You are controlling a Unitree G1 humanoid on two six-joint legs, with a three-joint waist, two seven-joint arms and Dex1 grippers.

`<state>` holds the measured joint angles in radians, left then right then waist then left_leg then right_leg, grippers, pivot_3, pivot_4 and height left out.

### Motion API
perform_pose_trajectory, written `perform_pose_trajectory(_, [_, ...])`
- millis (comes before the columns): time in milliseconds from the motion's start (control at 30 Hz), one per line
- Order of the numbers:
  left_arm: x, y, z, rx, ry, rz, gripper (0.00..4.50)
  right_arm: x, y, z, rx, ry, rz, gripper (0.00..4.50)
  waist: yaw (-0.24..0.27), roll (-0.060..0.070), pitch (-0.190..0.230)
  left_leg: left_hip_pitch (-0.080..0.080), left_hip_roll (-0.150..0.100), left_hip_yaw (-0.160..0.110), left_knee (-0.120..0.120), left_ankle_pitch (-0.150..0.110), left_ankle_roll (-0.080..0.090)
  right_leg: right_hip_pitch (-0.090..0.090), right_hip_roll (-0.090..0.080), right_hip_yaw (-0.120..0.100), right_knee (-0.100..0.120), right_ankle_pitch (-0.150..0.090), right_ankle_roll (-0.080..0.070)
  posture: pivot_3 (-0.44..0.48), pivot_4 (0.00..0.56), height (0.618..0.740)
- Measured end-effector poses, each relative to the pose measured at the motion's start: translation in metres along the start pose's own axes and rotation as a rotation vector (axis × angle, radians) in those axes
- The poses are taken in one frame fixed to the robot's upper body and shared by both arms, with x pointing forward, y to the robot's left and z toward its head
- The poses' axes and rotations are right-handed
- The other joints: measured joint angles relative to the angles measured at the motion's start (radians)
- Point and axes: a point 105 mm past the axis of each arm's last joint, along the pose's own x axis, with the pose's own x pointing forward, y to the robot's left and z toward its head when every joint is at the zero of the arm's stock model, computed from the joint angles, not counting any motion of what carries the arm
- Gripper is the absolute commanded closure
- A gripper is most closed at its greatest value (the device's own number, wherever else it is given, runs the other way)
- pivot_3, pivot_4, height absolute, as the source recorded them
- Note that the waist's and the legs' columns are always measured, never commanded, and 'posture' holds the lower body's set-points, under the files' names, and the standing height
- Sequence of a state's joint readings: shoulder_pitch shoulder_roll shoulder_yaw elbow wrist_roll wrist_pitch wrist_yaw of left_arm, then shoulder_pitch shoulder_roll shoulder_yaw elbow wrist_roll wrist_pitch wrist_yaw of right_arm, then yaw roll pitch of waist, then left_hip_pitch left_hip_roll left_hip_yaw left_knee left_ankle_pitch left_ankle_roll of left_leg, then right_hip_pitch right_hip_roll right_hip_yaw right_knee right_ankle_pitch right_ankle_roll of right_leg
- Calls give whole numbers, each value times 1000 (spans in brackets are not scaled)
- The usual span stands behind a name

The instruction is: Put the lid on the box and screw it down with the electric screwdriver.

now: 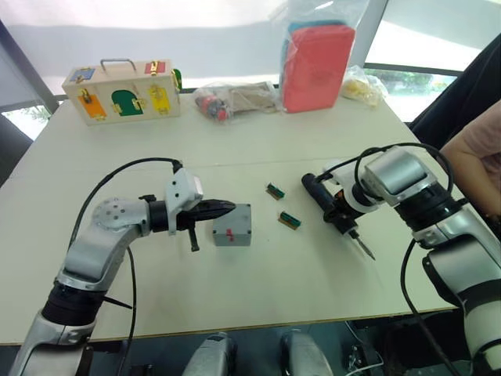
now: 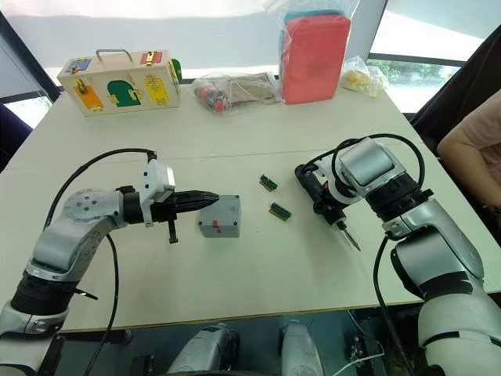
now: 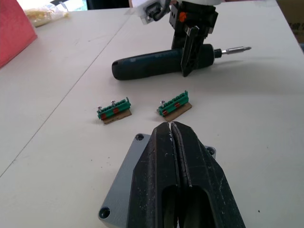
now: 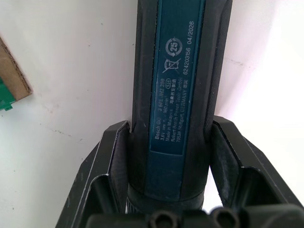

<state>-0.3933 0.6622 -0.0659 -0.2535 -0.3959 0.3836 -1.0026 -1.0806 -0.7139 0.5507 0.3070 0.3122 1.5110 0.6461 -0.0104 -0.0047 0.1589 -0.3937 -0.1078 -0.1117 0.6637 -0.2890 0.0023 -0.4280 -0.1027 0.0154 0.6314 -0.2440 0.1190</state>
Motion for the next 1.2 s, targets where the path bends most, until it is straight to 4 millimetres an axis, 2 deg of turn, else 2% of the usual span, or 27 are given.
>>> perform_pose_trajectory(67, [-3,3,-2,1,17,8,4500,-11,-2,14,-8,-93,-7,2630,-1,4,2,-5,0,1,0,3,-5,-6,0,0,1,0,0,0,150,740])
perform_pose_trajectory(133, [-4,4,-3,2,25,8,4500,-31,0,40,-53,-290,4,2630,-7,4,3,-13,1,1,0,4,-7,-16,0,1,4,0,0,0,150,740])
perform_pose_trajectory(200, [-6,5,-5,1,41,-1,4500,-55,14,67,-107,-501,55,2630,-10,4,3,-15,2,0,0,5,-9,-20,1,3,6,0,0,0,150,740])
perform_pose_trajectory(267, [-9,9,-7,-2,57,-2,4500,-78,37,90,-201,-751,119,2630,-10,4,3,-15,3,-1,-1,6,-9,-20,3,3,6,0,0,0,150,740])
perform_pose_trajectory(333, [-9,13,-5,3,59,-4,4500,-97,66,102,-266,-985,218,2630,-7,4,3,-15,3,-2,-1,6,-10,-20,4,3,6,0,0,0,150,740])
perform_pose_trajectory(433, [-11,19,-6,-4,73,-14,4500,-114,103,108,-324,-1219,345,2630,-7,4,3,-14,1,-2,2,6,-10,-19,4,4,8,0,0,0,150,740])
perform_pose_trajectory(533, [-12,20,-8,-12,80,-29,4500,-125,124,106,-343,-1399,402,2630,0,3,3,-14,0,-3,3,6,-10,-18,4,4,8,1,0,0,150,740])
perform_pose_trajectory(700, [-6,14,-20,-30,121,-68,4500,-110,144,94,-288,-1503,456,2630,-7,3,3,-13,0,-3,3,6,-11,-18,4,4,10,1,0,0,150,740])
perform_pose_trajectory(867, [4,13,-38,-77,145,-75,4500,-91,153,91,-238,-1532,429,2630,-9,3,3,-13,1,-3,3,8,-13,-21,5,5,15,0,-1,0,150,740])
perform_pose_trajectory(1033, [10,17,-38,-50,151,-78,4500,-88,156,92,-225,-1566,401,2630,-9,3,3,-13,1,-3,2,8,-13,-21,5,5,15,0,-1,0,150,740])
perform_pose_trajectory(1200, [12,16,-38,-35,152,-79,4500,-66,160,88,-184,-1528,399,2630,-8,3,3,-12,0,-3,2,8,-13,-20,5,5,15,0,-1,0,150,740])
